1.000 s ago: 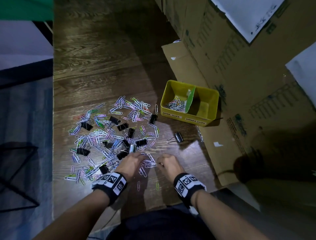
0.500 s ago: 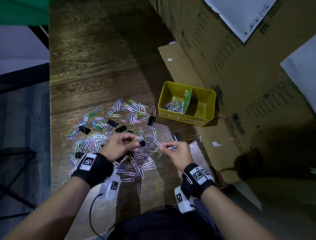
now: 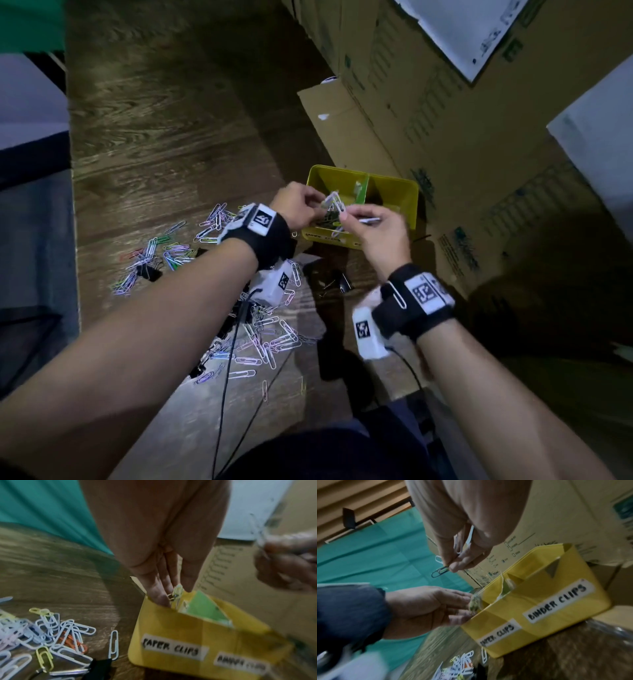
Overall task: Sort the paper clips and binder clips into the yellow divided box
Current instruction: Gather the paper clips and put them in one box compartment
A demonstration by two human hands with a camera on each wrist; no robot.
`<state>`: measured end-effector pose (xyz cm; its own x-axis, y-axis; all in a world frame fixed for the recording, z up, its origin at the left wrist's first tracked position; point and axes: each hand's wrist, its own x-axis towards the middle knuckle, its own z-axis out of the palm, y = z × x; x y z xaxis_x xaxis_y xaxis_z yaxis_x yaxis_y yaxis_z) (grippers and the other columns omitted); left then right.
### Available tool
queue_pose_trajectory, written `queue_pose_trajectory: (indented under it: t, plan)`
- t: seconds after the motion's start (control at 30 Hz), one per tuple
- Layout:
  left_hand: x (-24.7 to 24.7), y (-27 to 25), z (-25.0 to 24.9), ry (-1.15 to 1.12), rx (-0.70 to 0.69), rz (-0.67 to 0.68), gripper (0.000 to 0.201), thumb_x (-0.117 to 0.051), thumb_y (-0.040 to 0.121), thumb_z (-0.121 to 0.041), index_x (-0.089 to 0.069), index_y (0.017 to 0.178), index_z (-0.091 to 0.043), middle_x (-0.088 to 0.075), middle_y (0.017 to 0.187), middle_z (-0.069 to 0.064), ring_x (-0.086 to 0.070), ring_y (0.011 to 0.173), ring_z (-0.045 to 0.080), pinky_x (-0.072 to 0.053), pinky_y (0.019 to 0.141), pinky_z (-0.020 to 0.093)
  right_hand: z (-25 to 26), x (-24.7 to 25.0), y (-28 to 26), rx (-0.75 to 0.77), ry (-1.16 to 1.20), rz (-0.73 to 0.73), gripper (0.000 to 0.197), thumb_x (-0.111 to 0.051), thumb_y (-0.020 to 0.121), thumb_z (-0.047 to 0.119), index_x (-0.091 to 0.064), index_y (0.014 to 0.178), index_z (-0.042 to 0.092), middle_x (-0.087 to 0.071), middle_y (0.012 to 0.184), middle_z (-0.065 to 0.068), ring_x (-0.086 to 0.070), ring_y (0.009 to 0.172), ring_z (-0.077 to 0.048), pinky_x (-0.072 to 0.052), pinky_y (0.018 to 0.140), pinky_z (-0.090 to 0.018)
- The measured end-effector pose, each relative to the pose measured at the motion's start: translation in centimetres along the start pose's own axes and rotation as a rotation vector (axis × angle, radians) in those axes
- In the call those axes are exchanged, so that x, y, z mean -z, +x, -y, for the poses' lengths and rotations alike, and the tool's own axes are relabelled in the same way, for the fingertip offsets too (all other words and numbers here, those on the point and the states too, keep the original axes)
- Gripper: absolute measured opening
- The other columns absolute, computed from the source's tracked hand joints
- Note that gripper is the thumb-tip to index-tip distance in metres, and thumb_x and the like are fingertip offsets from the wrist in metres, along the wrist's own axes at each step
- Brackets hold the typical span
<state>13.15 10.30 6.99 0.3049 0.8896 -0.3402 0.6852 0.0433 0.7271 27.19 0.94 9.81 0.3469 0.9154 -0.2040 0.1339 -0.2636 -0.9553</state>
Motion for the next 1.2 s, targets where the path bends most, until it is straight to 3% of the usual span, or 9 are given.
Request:
queue_pose_trajectory:
  t: [0.1, 0.23, 0.3, 0.47, 0.73, 0.83, 0.93, 1.07, 1.2]
  plan:
    - [-0.8, -0.9, -0.3, 0.182, -0.066, -0.022, 0.031, -0.061, 0.087, -0.019, -0.063, 0.117, -0.019, -0.067, 0.114, 0.005, -0.061, 0.106, 0.019, -0.043, 0.095, 0.023, -0.2, -0.4, 3.3, 0.014, -0.109, -0.047, 0.009, -0.077, 0.076, 0.014, -0.074, 0.08, 0.021, -0.072, 0.082, 0.004, -0.069, 0.077, -0.012, -0.057, 0.077, -0.03]
    - [-0.8, -3.8, 1.4, 0.019, -0.152, -0.203, 0.021, -0.057, 0.086, -0.005, -0.071, 0.098, -0.017, -0.066, 0.104, 0.004, -0.062, 0.091, 0.016, -0.047, 0.089, 0.022, -1.0, -1.7, 6.3, 0.026, -0.414, 0.03, 0.011, -0.07, 0.083, 0.017, -0.073, 0.094, 0.017, -0.071, 0.099, 0.002, -0.062, 0.089, -0.012, -0.048, 0.073, -0.022]
    - [-0.7, -6.2, 3.0, 0.053, -0.156, -0.219, 0.016, -0.057, 0.087, -0.005, -0.07, 0.094, -0.013, -0.058, 0.104, 0.003, -0.056, 0.089, 0.013, -0.042, 0.082, 0.012, -1.5, -2.6, 6.7, 0.062, -0.591, 0.181, 0.017, -0.067, 0.087, 0.018, -0.071, 0.102, 0.013, -0.069, 0.111, -0.003, -0.061, 0.103, -0.017, -0.049, 0.082, -0.023]
    - [0.7, -12.8, 9.4, 0.348, -0.091, -0.027, 0.017, -0.059, 0.088, -0.018, -0.063, 0.105, -0.016, -0.056, 0.108, 0.002, -0.056, 0.086, 0.011, -0.051, 0.082, 0.031, -1.9, -3.9, 4.9, 0.302, -0.784, 0.403, 0.031, -0.061, 0.091, 0.023, -0.062, 0.12, 0.012, -0.057, 0.131, -0.007, -0.05, 0.123, -0.021, -0.035, 0.105, -0.032]
    - [-1.2, -16.4, 13.8, 0.494, 0.189, 0.009, 0.051, -0.067, 0.081, -0.035, -0.048, 0.125, -0.02, -0.05, 0.121, 0.005, -0.06, 0.099, 0.026, -0.051, 0.085, 0.04, -5.2, -8.5, -2.3, 0.722, -0.995, 0.675, 0.021, -0.058, 0.091, 0.025, -0.069, 0.108, 0.02, -0.064, 0.112, 0.001, -0.051, 0.109, -0.018, -0.026, 0.101, -0.037]
    - [-2.0, -15.8, 14.2, 0.507, 0.214, -0.011, 0.05, -0.067, 0.081, -0.031, -0.048, 0.127, -0.022, -0.049, 0.125, 0.007, -0.06, 0.099, 0.03, -0.051, 0.086, 0.043, -6.4, -10.3, -3.8, 0.59, -0.967, 0.698, 0.026, -0.059, 0.09, 0.023, -0.063, 0.116, 0.021, -0.061, 0.117, -0.003, -0.052, 0.112, -0.021, -0.033, 0.103, -0.039]
    - [-2.2, -15.8, 14.2, 0.532, 0.203, -0.024, 0.045, -0.066, 0.081, -0.03, -0.05, 0.122, -0.02, -0.051, 0.123, 0.007, -0.06, 0.097, 0.032, -0.052, 0.081, 0.044, -7.6, -11.2, -4.7, 0.441, -1.029, 0.76, 0.039, -0.061, 0.089, 0.023, -0.053, 0.126, 0.015, -0.061, 0.115, -0.011, -0.058, 0.106, -0.028, -0.046, 0.092, -0.04]
    - [-1.7, -16.3, 14.8, 0.506, 0.114, -0.059, 0.031, -0.064, 0.08, -0.026, -0.049, 0.105, -0.018, -0.059, 0.107, 0.006, -0.062, 0.082, 0.029, -0.053, 0.068, 0.04, -8.2, -11.0, -4.9, 0.297, -0.948, 0.75, 0.015, -0.058, 0.091, 0.015, -0.057, 0.107, 0.014, -0.063, 0.098, -0.005, -0.062, 0.084, -0.021, -0.049, 0.069, -0.028]
    - [-0.9, -16.9, 15.7, 0.468, 0.108, -0.091, 0.026, -0.063, 0.079, -0.02, -0.049, 0.101, -0.016, -0.063, 0.102, 0.006, -0.06, 0.079, 0.027, -0.051, 0.065, 0.034, -7.1, -9.2, -4.2, 0.231, -0.731, 0.743, 0.006, -0.061, 0.089, 0.018, -0.062, 0.095, 0.02, -0.063, 0.102, 0.003, -0.055, 0.086, -0.009, -0.038, 0.071, -0.015]
